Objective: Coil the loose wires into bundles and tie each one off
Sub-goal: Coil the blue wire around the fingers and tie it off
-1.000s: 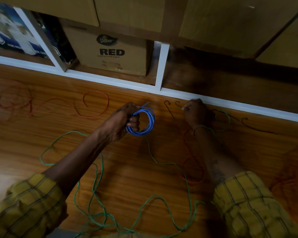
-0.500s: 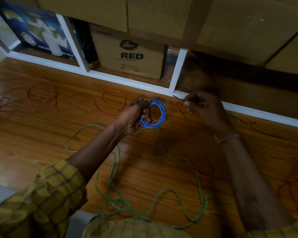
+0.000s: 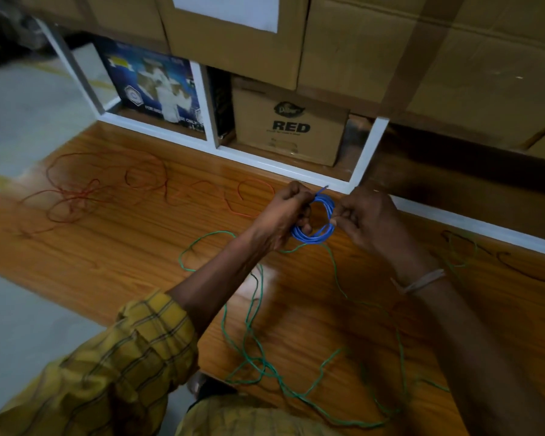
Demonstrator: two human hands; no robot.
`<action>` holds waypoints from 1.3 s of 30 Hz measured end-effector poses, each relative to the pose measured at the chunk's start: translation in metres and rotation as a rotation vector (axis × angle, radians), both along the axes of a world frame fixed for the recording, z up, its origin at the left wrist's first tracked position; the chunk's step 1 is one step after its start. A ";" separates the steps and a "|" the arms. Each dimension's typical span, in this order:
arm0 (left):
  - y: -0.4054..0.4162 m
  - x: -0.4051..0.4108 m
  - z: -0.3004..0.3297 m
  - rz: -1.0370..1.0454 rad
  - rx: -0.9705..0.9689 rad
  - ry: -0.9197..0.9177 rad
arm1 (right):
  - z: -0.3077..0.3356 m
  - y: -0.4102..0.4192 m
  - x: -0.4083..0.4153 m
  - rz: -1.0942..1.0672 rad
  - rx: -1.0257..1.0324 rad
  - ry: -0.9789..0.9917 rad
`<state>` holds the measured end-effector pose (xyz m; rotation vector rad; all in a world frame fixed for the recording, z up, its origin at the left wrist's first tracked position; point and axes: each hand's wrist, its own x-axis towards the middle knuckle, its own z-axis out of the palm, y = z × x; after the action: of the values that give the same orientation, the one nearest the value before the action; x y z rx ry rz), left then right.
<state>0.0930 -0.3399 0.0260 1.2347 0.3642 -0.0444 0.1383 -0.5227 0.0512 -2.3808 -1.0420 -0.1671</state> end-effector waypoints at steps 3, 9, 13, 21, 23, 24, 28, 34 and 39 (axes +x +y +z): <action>0.005 -0.004 0.003 0.026 0.003 0.013 | -0.008 0.014 -0.011 -0.088 0.027 -0.152; 0.005 -0.009 0.010 0.042 -0.074 0.079 | -0.020 0.030 -0.037 -0.165 0.107 -0.393; 0.004 -0.009 0.017 0.009 -0.173 0.122 | -0.024 0.033 -0.042 -0.212 0.130 -0.515; 0.010 -0.006 0.022 -0.062 -0.301 0.165 | -0.020 0.033 -0.039 -0.171 0.139 -0.553; 0.010 -0.006 0.024 -0.067 -0.304 0.159 | -0.019 0.032 -0.037 -0.164 0.139 -0.549; 0.011 -0.007 0.025 -0.068 -0.306 0.158 | -0.017 0.032 -0.038 -0.158 0.142 -0.557; 0.012 -0.008 0.027 -0.087 -0.312 0.127 | -0.012 0.030 -0.037 -0.162 0.147 -0.569; 0.013 -0.008 0.028 -0.082 -0.293 0.067 | -0.013 0.030 -0.034 -0.167 0.177 -0.520; 0.012 -0.010 0.030 -0.067 -0.258 0.010 | -0.027 0.032 -0.018 -0.188 0.197 -0.360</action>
<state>0.0835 -0.3279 0.0559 0.9909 0.3153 -0.1510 0.1207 -0.4910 0.0246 -2.3124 -0.9029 -0.7540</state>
